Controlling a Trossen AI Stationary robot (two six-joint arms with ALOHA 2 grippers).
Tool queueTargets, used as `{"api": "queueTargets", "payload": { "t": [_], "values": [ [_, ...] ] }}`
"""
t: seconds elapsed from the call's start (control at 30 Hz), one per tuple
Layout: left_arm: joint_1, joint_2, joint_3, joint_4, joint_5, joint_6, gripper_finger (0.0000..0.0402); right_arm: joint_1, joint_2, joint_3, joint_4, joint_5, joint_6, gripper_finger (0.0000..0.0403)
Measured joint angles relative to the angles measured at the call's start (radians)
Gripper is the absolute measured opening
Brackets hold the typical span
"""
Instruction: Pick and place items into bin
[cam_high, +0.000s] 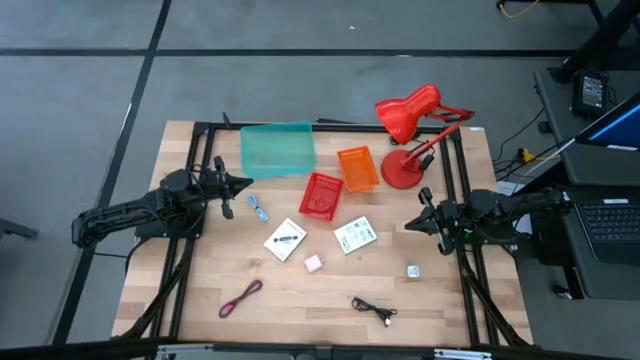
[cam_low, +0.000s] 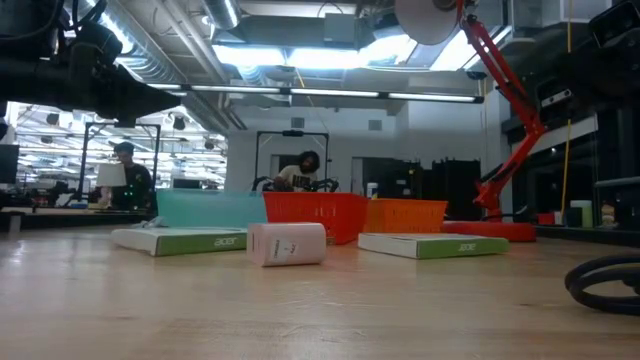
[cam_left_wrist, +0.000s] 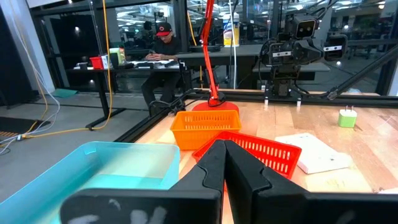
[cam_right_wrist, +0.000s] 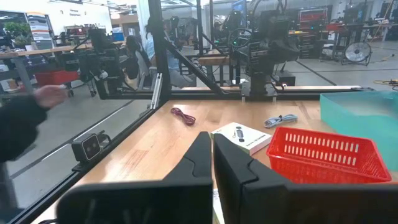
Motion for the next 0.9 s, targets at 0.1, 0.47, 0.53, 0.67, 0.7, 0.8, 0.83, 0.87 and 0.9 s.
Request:
{"api": "queueTargets", "payload": {
  "t": [0.1,0.47,0.53,0.67,0.7,0.8,0.83,0.87,0.9],
  "values": [
    [0.000,0.000,0.000,0.000,0.000,0.000,0.0004,0.000,0.000,0.000,0.000,0.000,0.000,0.0000],
    [0.000,0.000,0.000,0.000,0.000,0.000,0.0004,0.000,0.000,0.000,0.000,0.000,0.000,0.0000],
    [0.000,0.000,0.000,0.000,0.000,0.000,0.0004,0.000,0.000,0.000,0.000,0.000,0.000,0.0000],
    [0.000,0.000,0.000,0.000,0.000,0.000,0.0004,0.000,0.000,0.000,0.000,0.000,0.000,0.0000],
    [0.000,0.000,0.000,0.000,0.000,0.000,0.0004,0.000,0.000,0.000,0.000,0.001,-0.001,0.0000],
    [0.000,0.000,0.000,0.000,0.000,0.000,0.0004,0.000,0.000,0.000,0.001,0.034,0.004,0.0000],
    [0.000,0.000,0.000,0.000,0.000,0.000,0.0004,0.000,0.000,0.000,0.002,0.039,0.004,0.0000],
    [0.000,0.000,0.000,0.000,0.000,0.000,0.0004,0.000,0.000,0.000,0.003,0.040,0.004,0.0000],
    [0.000,0.000,0.000,0.000,0.000,0.001,0.0004,0.000,0.000,0.000,0.003,0.040,0.002,0.0000]
  ]
}}
